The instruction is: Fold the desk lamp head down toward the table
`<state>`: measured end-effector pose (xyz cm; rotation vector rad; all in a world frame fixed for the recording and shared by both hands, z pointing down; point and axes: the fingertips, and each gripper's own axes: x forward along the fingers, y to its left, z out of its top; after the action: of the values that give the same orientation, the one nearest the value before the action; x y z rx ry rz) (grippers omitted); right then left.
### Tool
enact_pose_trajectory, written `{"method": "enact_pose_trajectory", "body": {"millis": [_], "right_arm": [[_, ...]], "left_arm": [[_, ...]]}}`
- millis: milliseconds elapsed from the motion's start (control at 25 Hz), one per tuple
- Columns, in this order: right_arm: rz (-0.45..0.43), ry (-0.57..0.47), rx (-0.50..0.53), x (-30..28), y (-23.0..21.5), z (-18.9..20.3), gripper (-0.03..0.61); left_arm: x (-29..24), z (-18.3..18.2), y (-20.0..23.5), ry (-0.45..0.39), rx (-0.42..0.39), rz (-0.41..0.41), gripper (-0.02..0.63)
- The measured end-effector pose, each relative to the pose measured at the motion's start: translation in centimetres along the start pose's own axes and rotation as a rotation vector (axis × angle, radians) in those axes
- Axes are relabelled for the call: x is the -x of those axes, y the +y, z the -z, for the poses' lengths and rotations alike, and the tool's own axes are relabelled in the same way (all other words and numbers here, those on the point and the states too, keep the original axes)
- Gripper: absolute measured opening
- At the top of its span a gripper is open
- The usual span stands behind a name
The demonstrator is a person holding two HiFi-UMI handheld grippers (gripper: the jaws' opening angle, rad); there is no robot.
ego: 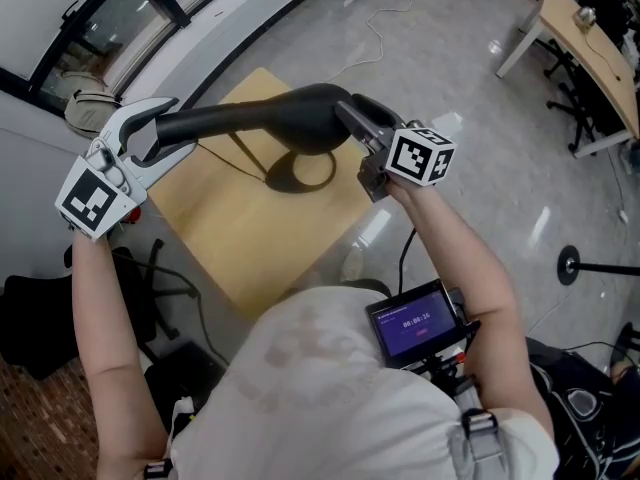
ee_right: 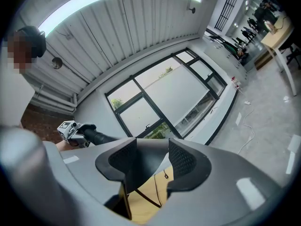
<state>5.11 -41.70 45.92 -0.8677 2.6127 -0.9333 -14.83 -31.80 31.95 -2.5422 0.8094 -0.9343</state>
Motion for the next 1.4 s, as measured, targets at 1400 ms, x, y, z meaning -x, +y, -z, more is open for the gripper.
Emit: {"method": "enact_pose_trajectory", "body": {"millis": [1400], "right_arm": [[-0.104, 0.099, -0.123, -1.9, -1.5, 4.9, 0.218]], "left_arm": [[-1.0, -2.1, 0.0, 0.058, -0.035, -0.013, 0.253]]}}
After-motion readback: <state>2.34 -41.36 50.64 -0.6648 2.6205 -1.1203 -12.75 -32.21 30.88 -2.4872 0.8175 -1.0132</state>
